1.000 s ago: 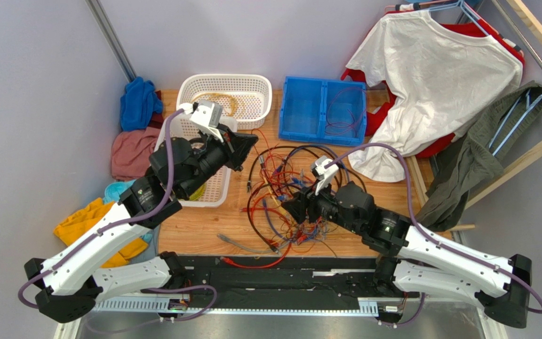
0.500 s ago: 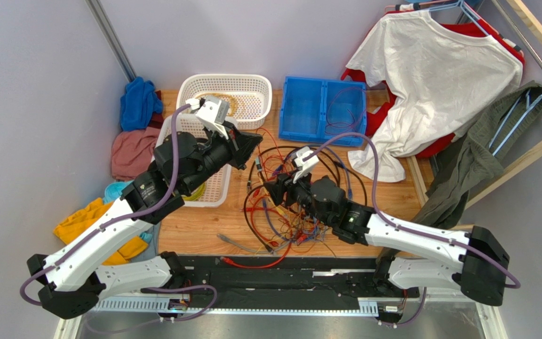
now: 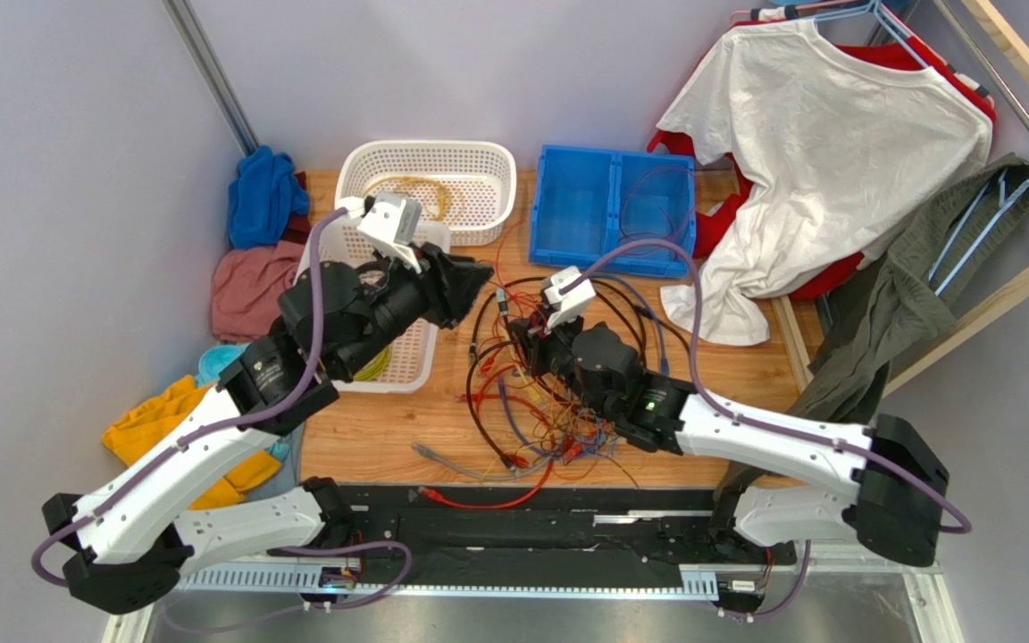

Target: Untangle the cables

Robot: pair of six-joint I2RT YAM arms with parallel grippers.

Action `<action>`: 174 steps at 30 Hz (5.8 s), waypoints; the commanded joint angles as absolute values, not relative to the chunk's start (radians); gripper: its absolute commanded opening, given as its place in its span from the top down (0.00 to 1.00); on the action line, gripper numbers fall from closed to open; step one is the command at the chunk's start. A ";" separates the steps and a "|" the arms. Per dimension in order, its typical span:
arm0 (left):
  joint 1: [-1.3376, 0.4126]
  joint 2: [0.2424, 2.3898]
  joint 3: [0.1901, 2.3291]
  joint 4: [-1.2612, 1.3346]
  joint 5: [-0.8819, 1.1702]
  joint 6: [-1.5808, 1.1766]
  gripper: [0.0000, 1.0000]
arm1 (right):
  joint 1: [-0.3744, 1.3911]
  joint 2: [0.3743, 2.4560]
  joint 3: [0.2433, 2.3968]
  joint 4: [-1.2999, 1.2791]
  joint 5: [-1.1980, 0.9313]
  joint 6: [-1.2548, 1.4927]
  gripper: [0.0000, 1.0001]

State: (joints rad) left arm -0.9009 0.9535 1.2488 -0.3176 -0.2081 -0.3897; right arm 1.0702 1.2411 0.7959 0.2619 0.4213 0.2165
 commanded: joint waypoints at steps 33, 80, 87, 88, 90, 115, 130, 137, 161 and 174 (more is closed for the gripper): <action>-0.933 0.943 0.712 0.364 0.202 -0.609 0.21 | 1.068 0.808 1.063 -0.322 0.443 0.259 1.00; -0.989 1.600 0.741 0.160 -0.109 -0.678 1.00 | 1.068 1.002 1.816 -0.325 0.426 -0.066 1.00; -0.989 1.651 0.703 0.193 -0.112 -0.709 1.00 | 1.068 1.034 1.865 -0.171 0.459 -0.179 1.00; -0.989 1.657 0.698 0.195 -0.115 -0.709 1.00 | 1.068 1.028 1.846 -0.064 0.450 -0.196 1.00; -0.989 1.667 0.693 0.192 -0.118 -0.707 1.00 | 1.068 1.019 1.824 0.038 0.430 -0.233 1.00; -0.979 1.238 0.591 0.088 -0.182 -0.673 0.41 | 1.022 1.246 2.016 -0.037 0.537 -0.362 1.00; -0.980 0.747 0.417 -0.095 -0.239 -0.747 0.33 | 0.605 1.472 2.014 -0.167 0.428 -0.023 1.00; -0.980 0.644 0.379 -0.144 -0.255 -0.761 0.35 | 0.496 1.603 2.115 -0.175 0.407 0.087 1.00; -0.980 0.911 0.318 0.078 -0.120 -0.805 0.37 | 0.250 1.873 2.399 -0.009 0.327 0.252 1.00; -0.980 1.055 0.370 0.150 -0.129 -0.756 0.37 | 0.143 2.066 2.235 0.145 0.235 0.382 1.00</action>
State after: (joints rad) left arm -0.9813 0.9997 0.3180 0.0723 -0.1356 -0.7818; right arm 0.1406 2.0598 2.3726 0.0395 0.2813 0.3122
